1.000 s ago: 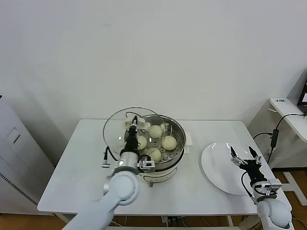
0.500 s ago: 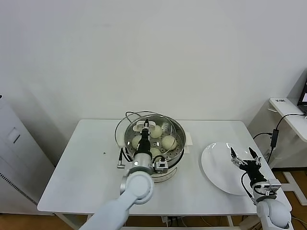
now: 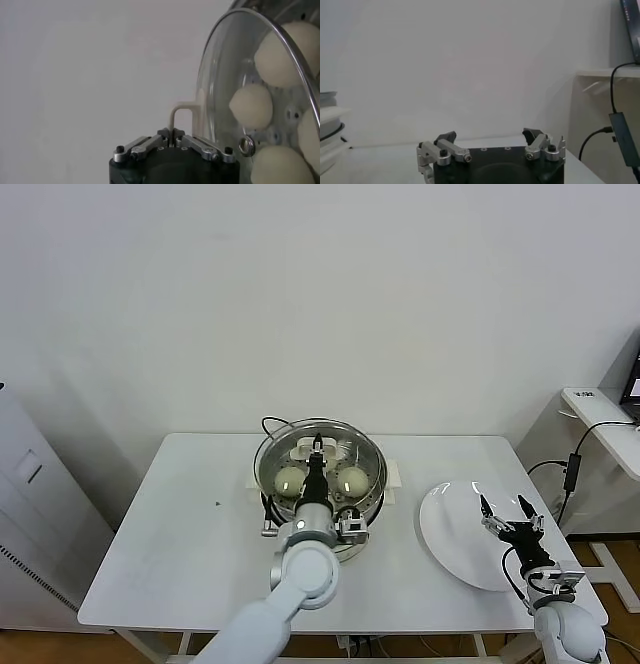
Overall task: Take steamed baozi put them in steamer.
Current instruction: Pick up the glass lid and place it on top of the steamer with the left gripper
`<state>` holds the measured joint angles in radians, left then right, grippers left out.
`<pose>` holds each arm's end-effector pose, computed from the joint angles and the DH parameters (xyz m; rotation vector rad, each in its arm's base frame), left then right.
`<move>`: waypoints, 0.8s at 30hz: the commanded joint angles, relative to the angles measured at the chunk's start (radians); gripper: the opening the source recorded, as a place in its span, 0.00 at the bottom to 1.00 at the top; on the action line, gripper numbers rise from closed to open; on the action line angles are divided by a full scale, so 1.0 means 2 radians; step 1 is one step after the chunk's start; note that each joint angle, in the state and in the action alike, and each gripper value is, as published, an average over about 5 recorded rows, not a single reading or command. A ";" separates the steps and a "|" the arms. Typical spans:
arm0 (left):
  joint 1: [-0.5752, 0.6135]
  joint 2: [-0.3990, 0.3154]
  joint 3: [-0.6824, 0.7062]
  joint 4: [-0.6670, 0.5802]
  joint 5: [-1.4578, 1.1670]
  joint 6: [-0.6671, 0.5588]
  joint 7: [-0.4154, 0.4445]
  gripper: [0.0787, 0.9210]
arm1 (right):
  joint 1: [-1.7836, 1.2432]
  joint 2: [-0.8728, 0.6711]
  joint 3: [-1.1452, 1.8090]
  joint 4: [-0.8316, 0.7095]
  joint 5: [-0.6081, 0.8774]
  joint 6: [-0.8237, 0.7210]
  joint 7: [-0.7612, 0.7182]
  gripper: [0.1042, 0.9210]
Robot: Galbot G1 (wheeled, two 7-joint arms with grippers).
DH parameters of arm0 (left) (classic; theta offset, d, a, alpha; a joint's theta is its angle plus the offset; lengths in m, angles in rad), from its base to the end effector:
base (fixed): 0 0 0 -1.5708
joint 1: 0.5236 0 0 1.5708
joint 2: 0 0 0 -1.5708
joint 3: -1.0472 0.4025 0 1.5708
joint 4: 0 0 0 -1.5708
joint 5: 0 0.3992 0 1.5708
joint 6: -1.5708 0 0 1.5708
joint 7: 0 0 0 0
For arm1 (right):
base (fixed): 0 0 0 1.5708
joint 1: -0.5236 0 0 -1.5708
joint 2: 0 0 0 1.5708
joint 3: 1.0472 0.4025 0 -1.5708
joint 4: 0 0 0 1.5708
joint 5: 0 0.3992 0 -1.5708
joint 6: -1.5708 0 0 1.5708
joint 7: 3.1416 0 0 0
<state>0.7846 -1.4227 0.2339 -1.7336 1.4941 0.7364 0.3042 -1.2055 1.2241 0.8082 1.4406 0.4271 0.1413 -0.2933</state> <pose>0.3735 -0.2179 -0.2869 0.0138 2.2014 2.1818 0.3137 -0.2589 -0.4446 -0.0469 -3.1185 -0.0844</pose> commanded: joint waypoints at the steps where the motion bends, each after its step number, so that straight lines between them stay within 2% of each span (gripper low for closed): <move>1: 0.003 -0.022 0.000 0.009 0.006 0.023 -0.005 0.04 | 0.001 0.001 -0.001 0.000 -0.001 0.000 0.000 0.88; 24: 0.012 -0.027 0.000 0.022 0.005 0.016 -0.017 0.04 | 0.001 0.004 0.000 -0.001 -0.003 0.002 -0.001 0.88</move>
<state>0.8049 -1.4733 0.2335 -1.6944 1.5058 0.7364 0.2737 -1.2037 1.2326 0.8079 1.4368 0.4208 0.1450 -0.2950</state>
